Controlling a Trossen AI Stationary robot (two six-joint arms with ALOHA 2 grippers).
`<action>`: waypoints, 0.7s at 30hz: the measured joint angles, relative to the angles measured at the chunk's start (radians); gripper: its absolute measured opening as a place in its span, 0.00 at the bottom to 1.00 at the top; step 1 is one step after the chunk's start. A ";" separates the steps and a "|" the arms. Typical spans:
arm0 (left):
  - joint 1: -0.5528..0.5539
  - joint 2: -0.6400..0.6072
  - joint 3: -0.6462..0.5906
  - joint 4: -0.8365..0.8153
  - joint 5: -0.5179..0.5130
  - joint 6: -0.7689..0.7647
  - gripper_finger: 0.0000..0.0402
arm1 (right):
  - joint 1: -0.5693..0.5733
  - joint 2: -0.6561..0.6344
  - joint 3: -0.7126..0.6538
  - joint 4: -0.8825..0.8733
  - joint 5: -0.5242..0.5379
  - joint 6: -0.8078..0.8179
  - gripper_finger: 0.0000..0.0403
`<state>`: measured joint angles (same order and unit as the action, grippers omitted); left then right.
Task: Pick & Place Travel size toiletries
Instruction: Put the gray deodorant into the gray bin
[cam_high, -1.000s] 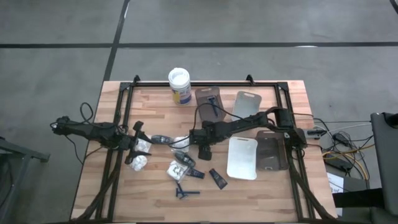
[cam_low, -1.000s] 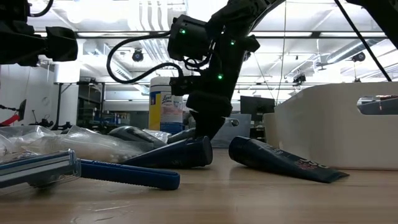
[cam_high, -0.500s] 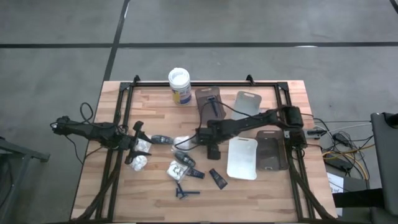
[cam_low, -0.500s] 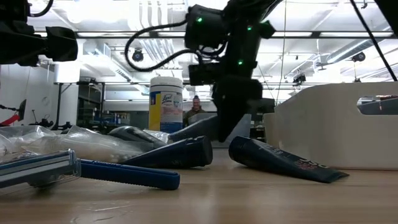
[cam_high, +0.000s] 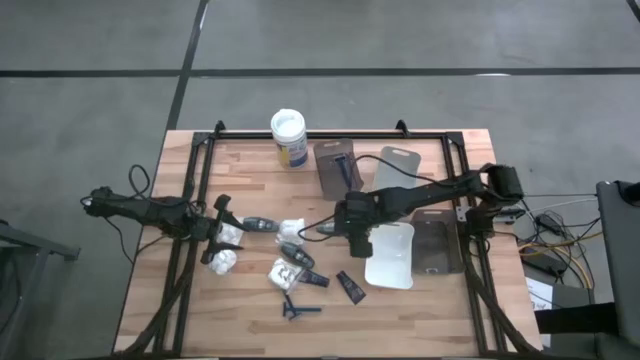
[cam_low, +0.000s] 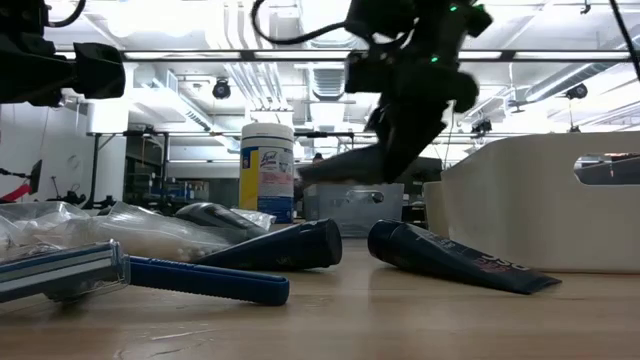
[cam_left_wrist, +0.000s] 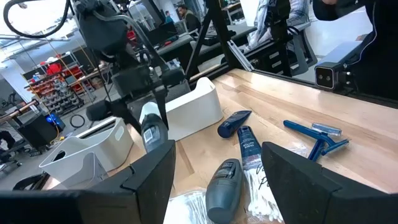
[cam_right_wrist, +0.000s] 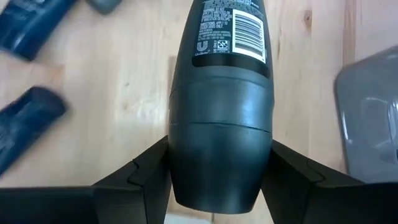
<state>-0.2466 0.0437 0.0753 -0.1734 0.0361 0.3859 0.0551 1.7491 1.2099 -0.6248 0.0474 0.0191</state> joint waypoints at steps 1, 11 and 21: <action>0.000 0.000 0.000 0.000 0.000 0.000 0.61 | 0.000 -0.011 -0.012 0.001 0.000 0.001 0.48; 0.000 0.000 0.000 0.000 0.000 0.000 0.61 | -0.019 -0.121 -0.072 0.042 -0.030 0.027 0.48; 0.000 0.000 0.000 0.000 0.000 0.000 0.61 | -0.078 -0.227 -0.117 0.028 -0.032 0.099 0.48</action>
<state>-0.2466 0.0441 0.0753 -0.1734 0.0364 0.3859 -0.0232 1.5226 1.0927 -0.5968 0.0154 0.1178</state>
